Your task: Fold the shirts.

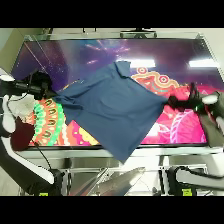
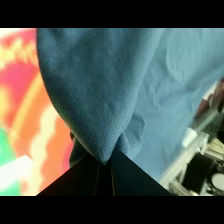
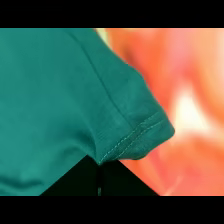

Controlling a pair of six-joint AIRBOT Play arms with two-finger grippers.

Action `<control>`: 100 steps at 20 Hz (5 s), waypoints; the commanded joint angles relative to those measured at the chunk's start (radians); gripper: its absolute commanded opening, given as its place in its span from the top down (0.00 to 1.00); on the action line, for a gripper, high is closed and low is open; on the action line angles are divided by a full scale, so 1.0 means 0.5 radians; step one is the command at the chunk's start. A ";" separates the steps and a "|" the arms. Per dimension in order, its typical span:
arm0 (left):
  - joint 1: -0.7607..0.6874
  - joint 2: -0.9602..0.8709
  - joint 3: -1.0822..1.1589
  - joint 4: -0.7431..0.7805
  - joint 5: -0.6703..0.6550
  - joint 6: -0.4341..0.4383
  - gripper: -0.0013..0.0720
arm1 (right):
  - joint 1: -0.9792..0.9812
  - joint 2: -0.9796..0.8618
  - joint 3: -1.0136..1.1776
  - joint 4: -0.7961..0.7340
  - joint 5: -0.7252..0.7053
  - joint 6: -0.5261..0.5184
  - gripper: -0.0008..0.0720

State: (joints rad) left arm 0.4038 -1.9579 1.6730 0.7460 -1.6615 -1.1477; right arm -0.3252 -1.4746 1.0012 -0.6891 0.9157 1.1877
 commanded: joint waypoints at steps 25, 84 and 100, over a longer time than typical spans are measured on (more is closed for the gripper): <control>0.066 0.665 -1.345 0.288 0.341 0.082 0.03 | -0.243 0.179 -0.191 -0.057 0.623 0.180 0.83; -0.043 0.883 -0.162 -1.189 0.056 0.540 0.95 | -0.151 0.682 0.307 0.562 0.513 -0.433 0.98; -0.113 -0.619 0.828 -0.889 0.871 0.500 0.95 | 0.051 -1.346 1.120 1.843 0.278 -1.087 0.98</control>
State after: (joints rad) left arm 0.3511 -2.2307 2.0560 0.3107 -1.3293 -0.9119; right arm -0.3130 -2.0464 1.4216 0.1513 1.0664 0.6510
